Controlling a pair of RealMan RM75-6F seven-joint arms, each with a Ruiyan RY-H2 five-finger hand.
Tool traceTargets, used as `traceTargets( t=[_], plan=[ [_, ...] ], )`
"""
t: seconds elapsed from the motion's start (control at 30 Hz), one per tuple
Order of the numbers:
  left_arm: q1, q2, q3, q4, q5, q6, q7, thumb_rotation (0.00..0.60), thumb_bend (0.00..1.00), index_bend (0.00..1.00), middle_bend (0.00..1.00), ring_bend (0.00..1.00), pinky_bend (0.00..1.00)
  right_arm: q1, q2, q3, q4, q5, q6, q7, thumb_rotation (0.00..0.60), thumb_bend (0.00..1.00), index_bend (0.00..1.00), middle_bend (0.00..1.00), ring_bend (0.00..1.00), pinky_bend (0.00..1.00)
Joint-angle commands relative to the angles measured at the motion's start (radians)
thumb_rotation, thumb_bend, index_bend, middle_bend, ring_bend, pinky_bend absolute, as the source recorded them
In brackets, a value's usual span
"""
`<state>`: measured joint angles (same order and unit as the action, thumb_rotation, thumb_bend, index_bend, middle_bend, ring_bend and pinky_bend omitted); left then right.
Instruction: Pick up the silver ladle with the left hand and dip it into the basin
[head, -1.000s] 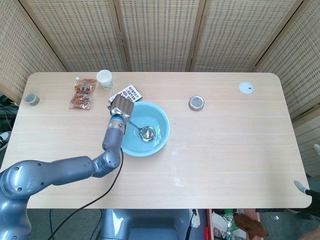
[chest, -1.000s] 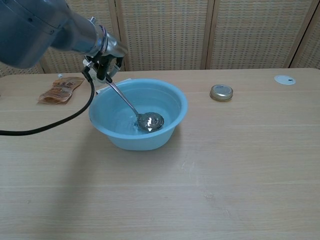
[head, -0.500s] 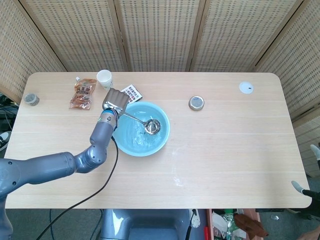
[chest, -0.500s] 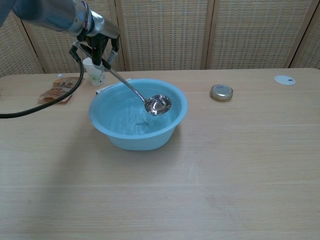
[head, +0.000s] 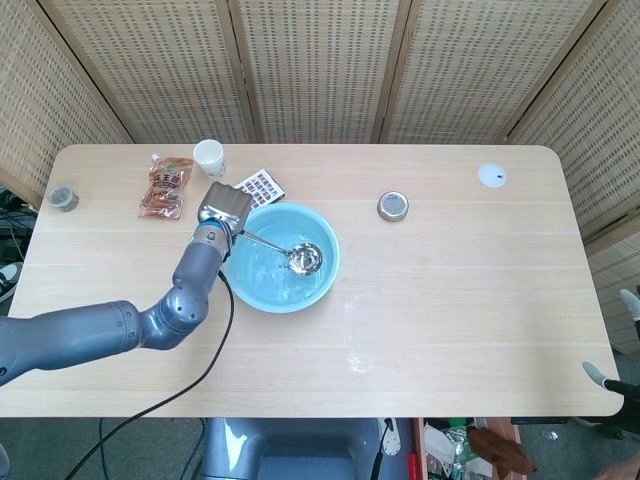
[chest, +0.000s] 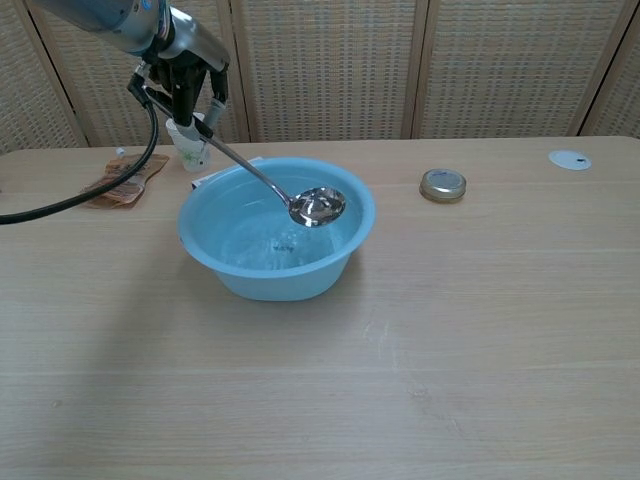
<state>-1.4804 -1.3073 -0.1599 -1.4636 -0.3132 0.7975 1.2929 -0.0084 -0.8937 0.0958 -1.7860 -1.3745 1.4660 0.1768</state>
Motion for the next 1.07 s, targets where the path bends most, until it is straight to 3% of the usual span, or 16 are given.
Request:
traceTargets(
  t=[0.03,0.4,1.07],
  plan=[
    [-0.017,0.027,0.008,-0.023,-0.036,-0.001,0.009,0.6,0.81,1.0,1.0,0.99,1.0,0.0,0.0,0.0,-0.001,0.0,0.0,-0.002,0.6,0.0,0.0,0.0,0.0,0.0],
    [-0.048,0.129,0.033,-0.08,-0.159,-0.069,0.025,0.6,0.81,1.0,1.0,0.99,1.0,0.001,0.0,-0.001,-0.003,0.001,-0.002,-0.006,0.6,0.0,0.0,0.0,0.0,0.0],
    [-0.118,0.192,0.069,-0.106,-0.318,-0.068,0.094,0.6,0.81,1.0,1.0,0.99,1.0,0.001,0.0,-0.003,-0.01,-0.001,0.0,-0.013,0.6,0.0,0.0,0.0,0.0,0.0]
  ],
)
